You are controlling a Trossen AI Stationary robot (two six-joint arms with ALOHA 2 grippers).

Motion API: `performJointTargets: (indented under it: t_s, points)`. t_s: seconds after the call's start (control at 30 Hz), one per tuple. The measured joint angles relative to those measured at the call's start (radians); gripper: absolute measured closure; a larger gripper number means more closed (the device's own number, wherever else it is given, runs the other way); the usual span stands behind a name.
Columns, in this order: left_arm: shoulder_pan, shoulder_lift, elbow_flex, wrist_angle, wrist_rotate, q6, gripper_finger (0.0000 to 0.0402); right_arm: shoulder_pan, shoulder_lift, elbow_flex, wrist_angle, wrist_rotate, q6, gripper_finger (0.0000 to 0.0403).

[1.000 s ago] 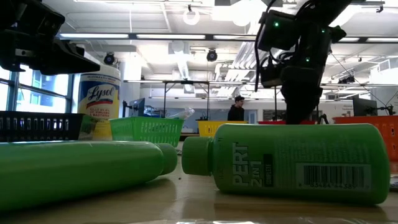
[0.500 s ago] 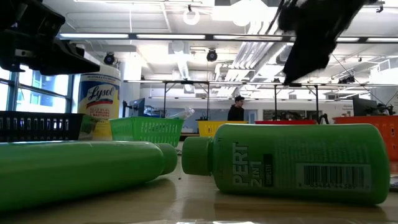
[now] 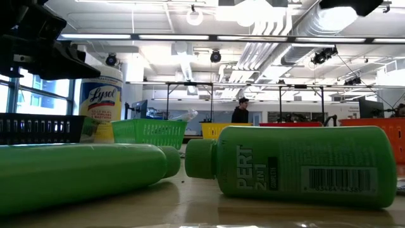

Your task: Pick & Place Travel size toiletries

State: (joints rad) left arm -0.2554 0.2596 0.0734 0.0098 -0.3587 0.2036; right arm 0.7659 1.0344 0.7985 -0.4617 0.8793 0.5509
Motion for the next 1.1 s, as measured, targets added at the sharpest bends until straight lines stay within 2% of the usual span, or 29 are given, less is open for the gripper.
performJointTargets:
  t_s: [0.13, 0.2, 0.27, 0.33, 0.43, 0.53, 0.67, 0.83, 0.93, 1.1]
  points:
    - [0.000, 0.000, 0.000, 0.007, 0.000, 0.014, 0.0402, 0.081, -0.033, -0.067, 0.032, 0.129, -0.009, 0.0340]
    - [0.000, 0.000, 0.000, 0.023, 0.000, 0.024, 0.0402, 0.108, -0.095, -0.128, 0.079, 0.136, 0.003, 0.0382]
    - [0.000, 0.000, 0.000, 0.043, -0.001, 0.027, 0.0402, 0.119, -0.160, -0.215, 0.204, 0.125, 0.001, 0.0394]
    - [0.000, 0.000, 0.000, 0.060, -0.001, 0.037, 0.0402, 0.106, -0.242, -0.324, 0.359, 0.035, -0.070, 0.0398]
    - [0.000, 0.000, 0.000, 0.068, 0.005, 0.069, 0.0402, 0.028, -0.307, -0.469, 0.657, -0.167, -0.211, 0.0400]
    - [0.000, 0.000, 0.000, 0.089, 0.018, 0.089, 0.0402, -0.080, -0.379, -0.567, 0.753, -0.306, -0.271, 0.0399]
    - [0.000, 0.000, 0.000, 0.115, 0.057, 0.100, 0.0402, -0.233, -0.479, -0.611, 0.711, -0.410, -0.316, 0.0399]
    - [0.000, -0.001, 0.000, 0.130, 0.058, 0.104, 0.0402, -0.383, -0.688, -0.615, 0.575, -0.526, -0.360, 0.0399]
    - [0.000, -0.001, 0.000, 0.136, 0.055, 0.083, 0.0402, -0.438, -0.808, -0.622, 0.477, -0.575, -0.365, 0.0399]
    - [0.000, 0.000, 0.000, 0.121, 0.037, 0.045, 0.0402, -0.461, -0.985, -0.620, 0.352, -0.565, -0.365, 0.0399]
